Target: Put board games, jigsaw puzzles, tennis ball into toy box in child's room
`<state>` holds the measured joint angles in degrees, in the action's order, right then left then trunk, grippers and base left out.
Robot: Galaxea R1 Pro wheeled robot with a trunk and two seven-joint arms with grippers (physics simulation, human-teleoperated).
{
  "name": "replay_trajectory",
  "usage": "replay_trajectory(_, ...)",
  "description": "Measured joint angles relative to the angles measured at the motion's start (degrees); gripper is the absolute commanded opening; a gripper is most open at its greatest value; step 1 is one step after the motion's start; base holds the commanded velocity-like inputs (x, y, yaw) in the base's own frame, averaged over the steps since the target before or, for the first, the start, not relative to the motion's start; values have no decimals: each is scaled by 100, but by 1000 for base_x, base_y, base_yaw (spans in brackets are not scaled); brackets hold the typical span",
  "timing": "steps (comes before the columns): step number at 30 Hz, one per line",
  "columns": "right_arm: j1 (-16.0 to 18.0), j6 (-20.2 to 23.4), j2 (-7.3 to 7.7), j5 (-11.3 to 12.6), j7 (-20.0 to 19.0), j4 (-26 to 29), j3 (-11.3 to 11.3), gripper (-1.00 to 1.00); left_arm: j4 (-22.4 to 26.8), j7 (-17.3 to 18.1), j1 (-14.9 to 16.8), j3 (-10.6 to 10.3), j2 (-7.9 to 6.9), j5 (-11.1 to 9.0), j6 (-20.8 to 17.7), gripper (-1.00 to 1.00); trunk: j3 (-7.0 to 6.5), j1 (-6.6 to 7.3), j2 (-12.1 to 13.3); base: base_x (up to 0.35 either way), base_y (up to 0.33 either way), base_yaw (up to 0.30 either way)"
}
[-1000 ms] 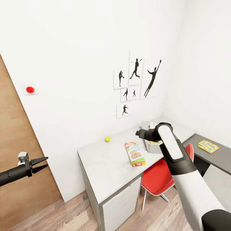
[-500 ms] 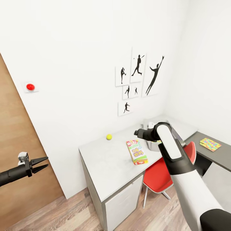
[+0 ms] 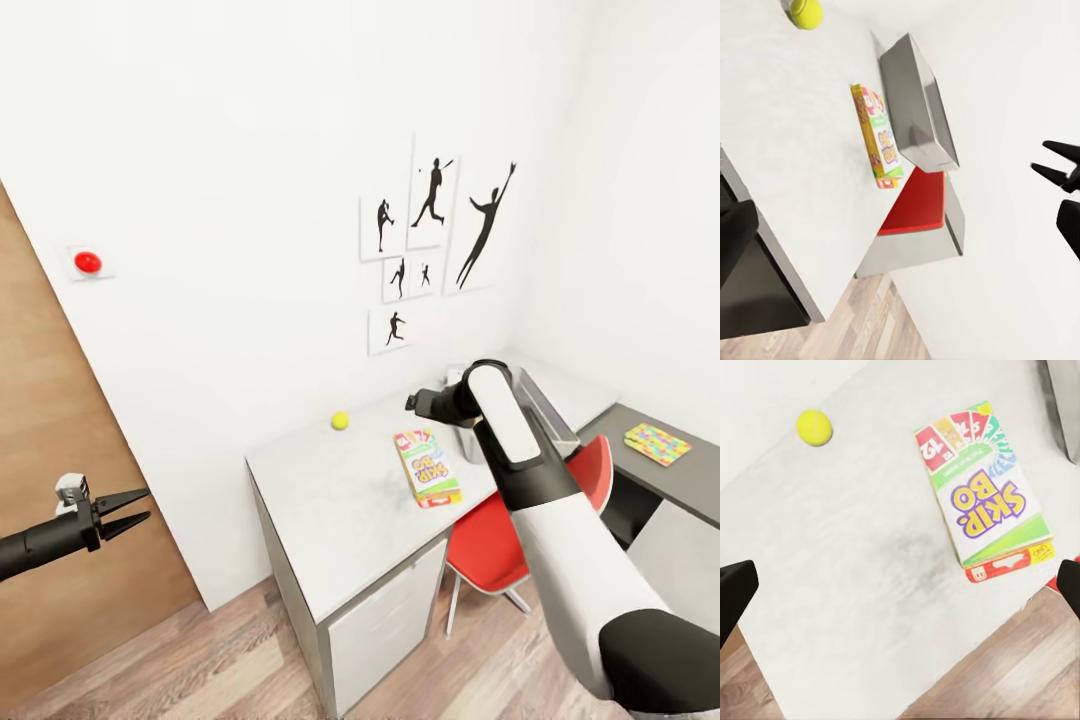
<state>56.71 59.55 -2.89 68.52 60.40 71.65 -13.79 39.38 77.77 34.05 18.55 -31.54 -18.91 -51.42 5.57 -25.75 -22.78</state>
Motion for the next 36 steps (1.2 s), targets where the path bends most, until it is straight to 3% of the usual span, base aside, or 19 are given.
replay_trajectory(5,339,-1,-74,2,0,-515,-112,100,0,115,-19,0,0,-5,-1,100,47,0,0,0,0,0)
replay_trajectory(14,1286,2,-473,-8,0,-1774,-283,100,11,1197,-51,-6,-56,84,-31,100,132,0,-1,0,0,0)
replay_trajectory(17,1542,4,-595,-12,17,-2106,-289,100,49,1199,-23,1,-81,112,-75,100,161,0,-1,0,0,0)
replay_trajectory(27,1722,15,-659,-13,270,-2342,-305,100,742,1199,34,-63,-33,75,-619,100,256,0,-1,0,0,0)
replay_trajectory(33,1815,15,-662,-13,282,-2393,-307,100,1440,1201,36,-482,96,-109,-791,100,312,0,-1,0,0,0)
replay_trajectory(36,1928,15,-688,-13,277,-2551,-306,100,1904,1202,37,-1100,231,-780,-796,100,341,0,-1,0,0,0)
